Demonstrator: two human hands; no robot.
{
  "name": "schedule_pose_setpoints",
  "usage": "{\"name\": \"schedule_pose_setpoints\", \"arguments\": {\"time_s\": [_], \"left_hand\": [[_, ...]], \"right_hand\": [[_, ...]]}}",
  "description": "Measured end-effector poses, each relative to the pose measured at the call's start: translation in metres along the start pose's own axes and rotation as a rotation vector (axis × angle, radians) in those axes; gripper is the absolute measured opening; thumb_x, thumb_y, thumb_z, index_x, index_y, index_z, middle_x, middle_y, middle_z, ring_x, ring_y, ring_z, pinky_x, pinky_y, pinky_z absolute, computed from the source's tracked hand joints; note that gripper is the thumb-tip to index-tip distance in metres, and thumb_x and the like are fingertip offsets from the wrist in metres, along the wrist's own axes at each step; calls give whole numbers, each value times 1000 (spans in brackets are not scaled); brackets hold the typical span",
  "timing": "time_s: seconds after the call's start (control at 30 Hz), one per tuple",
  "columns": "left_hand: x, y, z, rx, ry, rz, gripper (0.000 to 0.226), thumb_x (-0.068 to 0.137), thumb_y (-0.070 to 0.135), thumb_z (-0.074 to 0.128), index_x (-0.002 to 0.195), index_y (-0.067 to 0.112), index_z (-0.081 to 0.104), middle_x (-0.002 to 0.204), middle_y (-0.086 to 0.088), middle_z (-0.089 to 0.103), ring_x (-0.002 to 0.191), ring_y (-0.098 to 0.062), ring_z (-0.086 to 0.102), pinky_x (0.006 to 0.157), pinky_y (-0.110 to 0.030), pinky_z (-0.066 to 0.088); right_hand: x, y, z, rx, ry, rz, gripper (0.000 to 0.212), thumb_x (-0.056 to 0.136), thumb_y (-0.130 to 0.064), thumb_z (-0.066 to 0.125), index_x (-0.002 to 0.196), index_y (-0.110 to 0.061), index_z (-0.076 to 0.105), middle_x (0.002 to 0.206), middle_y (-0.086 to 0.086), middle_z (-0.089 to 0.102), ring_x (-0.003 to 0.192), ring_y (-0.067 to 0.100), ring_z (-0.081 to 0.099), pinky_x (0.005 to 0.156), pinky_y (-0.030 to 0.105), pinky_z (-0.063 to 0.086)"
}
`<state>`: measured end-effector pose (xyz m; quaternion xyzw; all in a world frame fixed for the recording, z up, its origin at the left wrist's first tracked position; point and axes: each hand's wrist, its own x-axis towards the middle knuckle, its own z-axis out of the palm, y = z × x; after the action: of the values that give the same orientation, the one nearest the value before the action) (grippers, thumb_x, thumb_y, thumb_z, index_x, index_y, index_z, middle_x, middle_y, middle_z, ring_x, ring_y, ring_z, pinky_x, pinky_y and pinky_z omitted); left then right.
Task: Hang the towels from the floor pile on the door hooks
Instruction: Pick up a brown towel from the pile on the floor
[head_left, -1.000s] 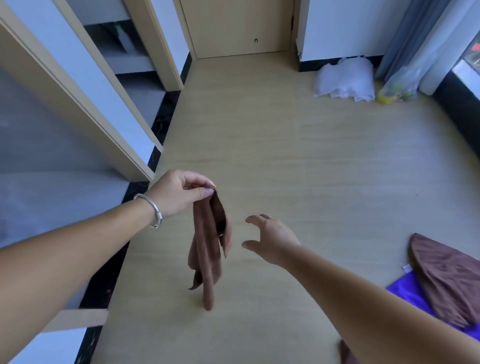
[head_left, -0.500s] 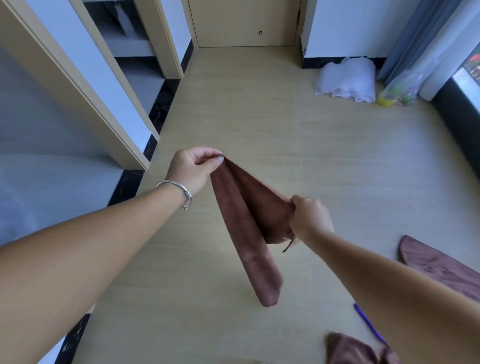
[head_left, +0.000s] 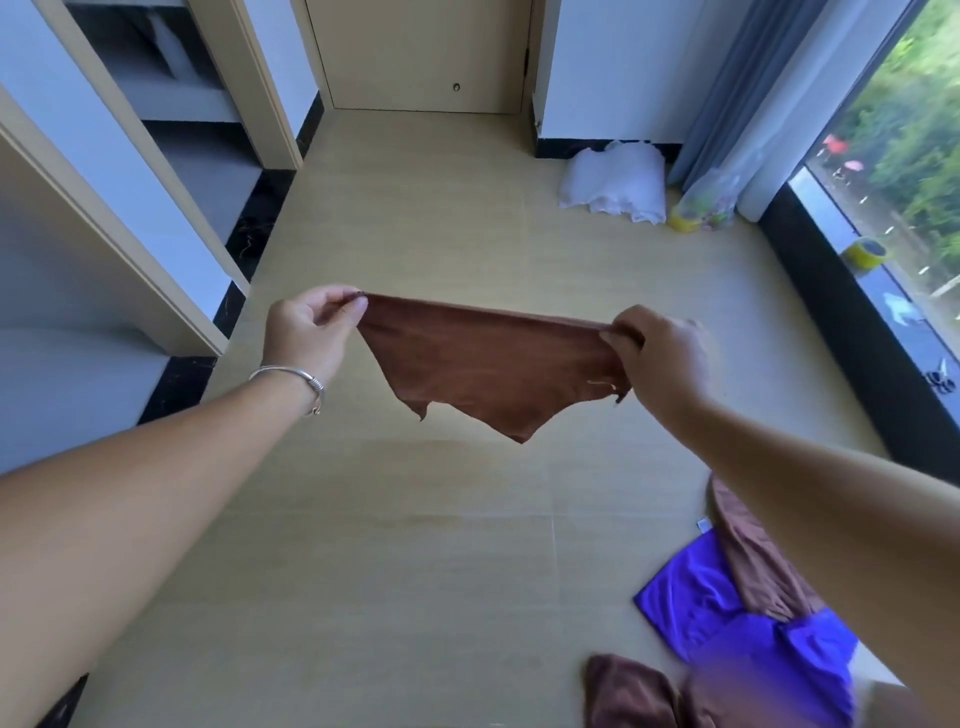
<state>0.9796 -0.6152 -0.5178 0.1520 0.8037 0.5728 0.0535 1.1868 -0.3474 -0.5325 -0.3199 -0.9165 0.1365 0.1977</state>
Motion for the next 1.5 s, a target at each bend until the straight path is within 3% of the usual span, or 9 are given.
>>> {"name": "schedule_pose_setpoints", "arguments": {"time_s": [0.17, 0.27, 0.43, 0.57, 0.8, 0.9, 1.1, 1.37, 1.5], "left_hand": [[-56, -49, -6, 173, -147, -47, 13, 86, 14, 69, 83, 26, 71, 72, 7, 67, 54, 1, 51, 51, -6, 37], [-112, -98, -20, 270, -265, -157, 22, 84, 11, 71, 77, 32, 71, 75, 5, 70, 65, -8, 55, 58, -13, 40], [-212, -170, -34, 430, -389, -304, 25, 80, 9, 75, 74, 33, 73, 80, 21, 71, 77, 9, 62, 71, -8, 42], [-269, -228, -22, 501, -446, -399, 23, 81, 10, 74, 76, 32, 72, 80, 16, 72, 81, -7, 67, 74, -21, 47], [-316, -339, 12, 469, -427, -475, 32, 83, 6, 68, 75, 36, 62, 71, 19, 68, 70, 6, 61, 60, -6, 39], [-309, -376, 32, 408, -367, -471, 31, 86, 6, 65, 77, 35, 60, 74, 15, 68, 71, 6, 62, 64, -7, 42], [-245, -449, 86, 354, -274, -443, 17, 88, 10, 63, 84, 27, 62, 80, -3, 69, 78, -25, 65, 76, -37, 50], [-107, -560, 175, 395, -217, -337, 6, 89, 17, 62, 89, 22, 64, 86, -6, 70, 80, -26, 64, 76, -35, 49], [-78, -616, 216, 520, -213, -262, 20, 89, 13, 60, 109, 16, 60, 108, -7, 64, 97, -24, 62, 84, -31, 45]], "right_hand": [[-71, 35, 18, 115, -263, -87, 6, 88, -17, 63, 89, -18, 69, 86, 2, 69, 79, 28, 65, 67, 38, 50], [-129, 57, 42, 128, -384, -163, 21, 84, 0, 61, 93, -17, 70, 90, 4, 69, 84, 31, 63, 68, 37, 50], [-233, 92, 85, 127, -629, -165, 28, 85, 0, 59, 99, -21, 70, 91, 1, 70, 87, 29, 63, 69, 35, 50], [-297, 115, 119, 166, -701, -89, 27, 78, 3, 64, 91, -20, 72, 91, 1, 70, 83, 26, 65, 66, 29, 50], [-371, 153, 188, 110, -734, -30, 27, 77, -5, 74, 91, -28, 71, 87, -6, 66, 78, 21, 66, 60, 25, 50], [-372, 168, 221, 133, -749, 141, 16, 84, -17, 68, 98, -26, 67, 85, -7, 69, 80, 21, 66, 67, 30, 49], [-321, 192, 306, 136, -610, 277, 2, 85, -28, 69, 84, -30, 69, 79, -5, 71, 74, 21, 63, 68, 31, 48], [-196, 243, 473, 206, -443, 259, 4, 78, -33, 73, 81, -33, 70, 74, -14, 68, 78, 14, 64, 68, 25, 46], [-166, 265, 552, 45, -497, 189, 22, 85, -31, 67, 106, -29, 66, 104, -8, 68, 100, 20, 60, 80, 30, 46]]}}
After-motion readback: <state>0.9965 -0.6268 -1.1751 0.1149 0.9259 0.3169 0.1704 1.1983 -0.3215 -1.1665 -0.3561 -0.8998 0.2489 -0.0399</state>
